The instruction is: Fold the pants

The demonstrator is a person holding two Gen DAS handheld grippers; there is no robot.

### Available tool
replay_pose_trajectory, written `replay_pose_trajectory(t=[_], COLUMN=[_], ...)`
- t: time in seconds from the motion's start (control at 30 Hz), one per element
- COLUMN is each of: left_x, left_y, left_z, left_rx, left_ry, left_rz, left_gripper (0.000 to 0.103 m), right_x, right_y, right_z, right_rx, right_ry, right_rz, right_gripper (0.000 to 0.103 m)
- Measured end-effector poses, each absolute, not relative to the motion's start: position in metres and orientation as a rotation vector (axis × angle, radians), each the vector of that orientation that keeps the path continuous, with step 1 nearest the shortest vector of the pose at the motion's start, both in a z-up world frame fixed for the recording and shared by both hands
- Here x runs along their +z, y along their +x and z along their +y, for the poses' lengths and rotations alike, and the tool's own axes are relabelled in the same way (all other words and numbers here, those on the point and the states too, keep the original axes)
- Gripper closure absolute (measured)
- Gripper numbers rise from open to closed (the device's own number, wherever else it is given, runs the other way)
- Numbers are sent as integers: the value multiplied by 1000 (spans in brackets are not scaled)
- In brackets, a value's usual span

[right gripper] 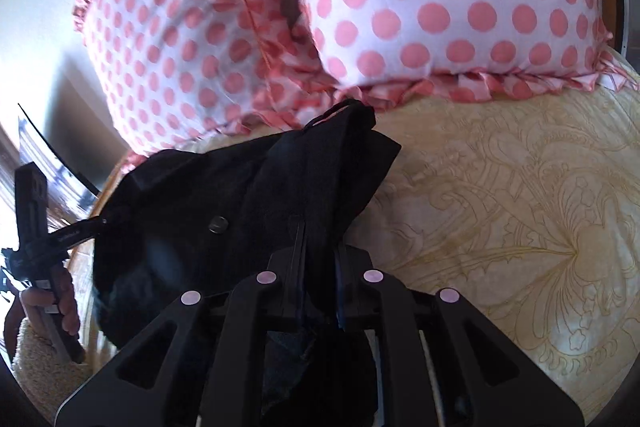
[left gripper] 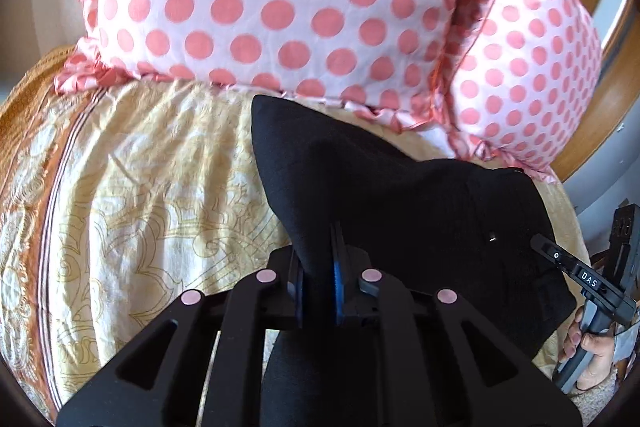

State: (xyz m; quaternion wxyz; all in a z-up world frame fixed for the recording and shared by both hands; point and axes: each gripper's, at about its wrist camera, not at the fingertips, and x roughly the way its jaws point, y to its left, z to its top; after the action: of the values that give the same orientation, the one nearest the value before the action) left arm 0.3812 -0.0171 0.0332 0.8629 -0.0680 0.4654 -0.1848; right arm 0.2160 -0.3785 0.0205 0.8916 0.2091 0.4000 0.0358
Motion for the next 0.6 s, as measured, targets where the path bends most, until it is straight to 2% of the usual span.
replay_pose_trajectory(t=[0.03,0.07,0.1,0.2,0.23,0.27,0.33,0.37,0.43,0.6], left_x=[27,25,25,38,45,52,62,65,68,50], left_y=[382,381,378,361,352,343,323,313,295,281], left_z=[-15,-12,-8,7,12,15,15,11,-5,-56], left_rx=[-378,-378,-379,-305,-280,-276,-336,-384,-485,-567], left_ry=[-148,-160,-160,-120,-108,-105,-133,-147,-141,-20], left_rz=[986,983,980,922,891,866,848,848,859,923], left_gripper=[84,83,76,48,43,42,32,30,23,20], right_x=[17,16,19,36,40,45,46,44,37,12], right_y=[216,213,209,177,163,148,121,110,93,82], right_z=[-379,-380,-382,-382,-382,-380,-371,-364,-350,-349], right_rx=[71,68,60,-8,-8,17,96,125,145,77], right_ry=[440,440,428,335,322,324,325,311,266,245], right_rz=[843,846,849,796,777,759,748,756,788,901], right_gripper=[86,78,73,70,70,70,70,69,63,66])
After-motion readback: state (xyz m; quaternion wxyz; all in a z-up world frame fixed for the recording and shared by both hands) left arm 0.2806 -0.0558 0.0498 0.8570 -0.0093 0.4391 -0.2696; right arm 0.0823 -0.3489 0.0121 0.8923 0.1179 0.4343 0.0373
